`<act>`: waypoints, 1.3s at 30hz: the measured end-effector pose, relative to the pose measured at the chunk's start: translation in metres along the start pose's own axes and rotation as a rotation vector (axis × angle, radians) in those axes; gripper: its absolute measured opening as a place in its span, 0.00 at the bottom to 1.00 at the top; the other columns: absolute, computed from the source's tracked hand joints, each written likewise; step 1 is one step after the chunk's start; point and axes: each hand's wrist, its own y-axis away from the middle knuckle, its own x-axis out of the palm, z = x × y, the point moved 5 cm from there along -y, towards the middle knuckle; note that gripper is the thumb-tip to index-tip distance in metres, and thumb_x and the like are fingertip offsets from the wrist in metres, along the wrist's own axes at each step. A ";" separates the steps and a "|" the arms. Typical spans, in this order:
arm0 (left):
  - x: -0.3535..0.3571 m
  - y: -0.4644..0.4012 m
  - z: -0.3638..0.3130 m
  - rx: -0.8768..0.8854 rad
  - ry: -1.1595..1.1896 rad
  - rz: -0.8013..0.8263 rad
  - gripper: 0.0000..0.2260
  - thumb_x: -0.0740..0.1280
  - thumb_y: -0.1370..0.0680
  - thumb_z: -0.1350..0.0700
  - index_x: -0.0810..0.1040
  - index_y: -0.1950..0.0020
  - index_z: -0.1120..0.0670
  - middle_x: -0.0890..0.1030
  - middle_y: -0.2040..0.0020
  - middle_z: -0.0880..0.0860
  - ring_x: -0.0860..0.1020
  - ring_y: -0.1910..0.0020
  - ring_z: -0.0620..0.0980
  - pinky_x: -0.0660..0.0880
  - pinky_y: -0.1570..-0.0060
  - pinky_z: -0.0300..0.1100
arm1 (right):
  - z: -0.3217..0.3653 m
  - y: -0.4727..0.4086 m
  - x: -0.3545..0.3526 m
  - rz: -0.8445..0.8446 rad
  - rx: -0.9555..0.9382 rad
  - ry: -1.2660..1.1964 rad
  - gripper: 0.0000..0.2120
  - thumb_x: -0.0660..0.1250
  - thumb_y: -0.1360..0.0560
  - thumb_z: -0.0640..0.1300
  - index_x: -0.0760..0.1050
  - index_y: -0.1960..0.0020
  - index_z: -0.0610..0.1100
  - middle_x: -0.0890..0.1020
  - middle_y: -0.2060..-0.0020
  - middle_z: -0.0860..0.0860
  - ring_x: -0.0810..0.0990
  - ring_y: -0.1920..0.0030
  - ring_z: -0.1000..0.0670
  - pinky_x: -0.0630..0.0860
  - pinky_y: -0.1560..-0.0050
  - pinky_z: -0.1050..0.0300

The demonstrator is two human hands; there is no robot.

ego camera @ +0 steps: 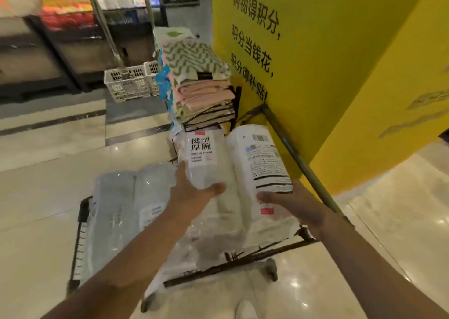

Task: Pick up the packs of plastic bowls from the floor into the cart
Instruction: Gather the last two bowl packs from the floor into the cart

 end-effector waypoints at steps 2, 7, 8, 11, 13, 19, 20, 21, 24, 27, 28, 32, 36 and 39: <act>0.010 0.009 0.005 -0.030 -0.032 -0.055 0.60 0.83 0.43 0.36 0.54 0.18 0.38 0.73 0.25 0.50 0.74 0.28 0.58 0.74 0.29 0.58 | -0.015 -0.009 -0.007 0.016 0.032 0.031 0.33 0.86 0.34 0.50 0.79 0.32 0.53 0.88 0.43 0.56 0.88 0.45 0.54 0.85 0.41 0.49; 0.019 0.019 0.002 -0.029 -0.198 -0.137 0.57 0.79 0.39 0.29 0.52 0.19 0.39 0.68 0.22 0.53 0.67 0.24 0.60 0.71 0.28 0.60 | -0.034 -0.028 -0.012 -0.001 0.057 0.132 0.60 0.86 0.52 0.71 0.68 0.26 0.57 0.84 0.38 0.57 0.85 0.39 0.50 0.84 0.41 0.42; 0.017 0.019 0.000 -0.028 -0.234 -0.148 0.59 0.78 0.41 0.27 0.51 0.18 0.39 0.65 0.21 0.54 0.64 0.22 0.60 0.68 0.27 0.63 | -0.034 -0.031 -0.012 0.015 0.045 0.128 0.57 0.85 0.51 0.72 0.69 0.27 0.57 0.84 0.38 0.57 0.84 0.39 0.49 0.84 0.40 0.41; 0.008 0.018 -0.010 0.007 -0.241 -0.174 0.56 0.80 0.33 0.34 0.49 0.15 0.42 0.59 0.17 0.52 0.57 0.18 0.56 0.63 0.24 0.60 | -0.019 -0.030 -0.010 0.047 0.023 0.098 0.30 0.83 0.34 0.61 0.73 0.37 0.61 0.83 0.45 0.60 0.84 0.42 0.51 0.82 0.40 0.46; 0.000 0.015 -0.016 0.012 -0.170 -0.222 0.51 0.80 0.30 0.39 0.53 0.15 0.44 0.62 0.17 0.52 0.63 0.19 0.55 0.67 0.26 0.55 | -0.011 -0.031 -0.012 -0.010 -0.053 0.089 0.24 0.80 0.29 0.56 0.73 0.37 0.61 0.84 0.44 0.58 0.85 0.42 0.49 0.83 0.42 0.47; -0.003 0.006 -0.018 0.032 -0.195 -0.255 0.44 0.80 0.27 0.46 0.61 0.16 0.47 0.67 0.19 0.51 0.70 0.23 0.54 0.73 0.28 0.53 | -0.009 -0.041 -0.012 -0.099 -0.097 0.121 0.32 0.78 0.25 0.52 0.68 0.26 0.53 0.80 0.41 0.55 0.83 0.44 0.49 0.76 0.60 0.63; -0.002 0.005 -0.017 0.022 -0.174 -0.254 0.44 0.80 0.27 0.46 0.61 0.16 0.46 0.67 0.20 0.51 0.71 0.24 0.55 0.76 0.30 0.55 | -0.009 -0.044 -0.013 -0.081 -0.097 0.111 0.33 0.77 0.25 0.52 0.67 0.25 0.52 0.79 0.41 0.55 0.82 0.44 0.49 0.74 0.60 0.63; -0.002 0.005 -0.017 0.024 -0.158 -0.263 0.43 0.79 0.26 0.46 0.61 0.17 0.46 0.69 0.22 0.49 0.73 0.26 0.55 0.78 0.33 0.54 | -0.006 -0.044 -0.012 -0.068 -0.100 0.106 0.34 0.78 0.25 0.52 0.67 0.24 0.52 0.78 0.41 0.54 0.81 0.44 0.49 0.75 0.59 0.62; -0.005 0.008 -0.014 0.008 -0.160 -0.276 0.45 0.79 0.28 0.42 0.61 0.17 0.45 0.70 0.25 0.45 0.73 0.27 0.54 0.77 0.34 0.54 | -0.008 -0.050 -0.013 -0.065 -0.083 0.088 0.30 0.78 0.26 0.53 0.67 0.29 0.58 0.78 0.42 0.55 0.83 0.41 0.47 0.83 0.49 0.52; -0.011 0.010 -0.008 -0.033 -0.159 -0.261 0.53 0.78 0.38 0.31 0.58 0.17 0.40 0.67 0.20 0.50 0.71 0.24 0.56 0.78 0.33 0.60 | -0.008 -0.052 -0.013 -0.098 -0.086 0.139 0.29 0.79 0.29 0.57 0.64 0.38 0.66 0.79 0.40 0.54 0.83 0.40 0.44 0.84 0.43 0.38; -0.011 0.009 -0.006 -0.042 -0.159 -0.251 0.53 0.78 0.37 0.32 0.57 0.17 0.40 0.66 0.20 0.50 0.71 0.24 0.56 0.77 0.32 0.60 | -0.009 -0.054 -0.013 -0.116 -0.083 0.153 0.30 0.79 0.31 0.59 0.63 0.39 0.67 0.79 0.38 0.53 0.83 0.39 0.43 0.85 0.43 0.37; -0.015 0.009 -0.006 -0.047 -0.164 -0.245 0.48 0.79 0.30 0.37 0.56 0.16 0.41 0.65 0.19 0.50 0.69 0.23 0.55 0.74 0.29 0.58 | -0.008 -0.051 -0.013 -0.127 -0.086 0.186 0.36 0.78 0.32 0.61 0.64 0.31 0.65 0.79 0.35 0.52 0.83 0.38 0.42 0.85 0.44 0.35; -0.015 0.019 -0.016 0.035 -0.102 -0.275 0.36 0.75 0.23 0.43 0.64 0.19 0.45 0.75 0.32 0.44 0.78 0.39 0.44 0.80 0.42 0.46 | -0.009 -0.049 -0.013 -0.148 -0.132 0.182 0.36 0.79 0.30 0.61 0.65 0.28 0.60 0.79 0.35 0.50 0.84 0.42 0.44 0.86 0.54 0.46; -0.038 0.037 -0.010 0.055 -0.049 -0.338 0.29 0.65 0.18 0.39 0.62 0.18 0.42 0.68 0.23 0.47 0.71 0.28 0.48 0.75 0.33 0.45 | -0.002 -0.054 -0.016 -0.151 -0.103 0.136 0.38 0.75 0.32 0.69 0.67 0.27 0.59 0.81 0.37 0.49 0.85 0.47 0.47 0.85 0.54 0.45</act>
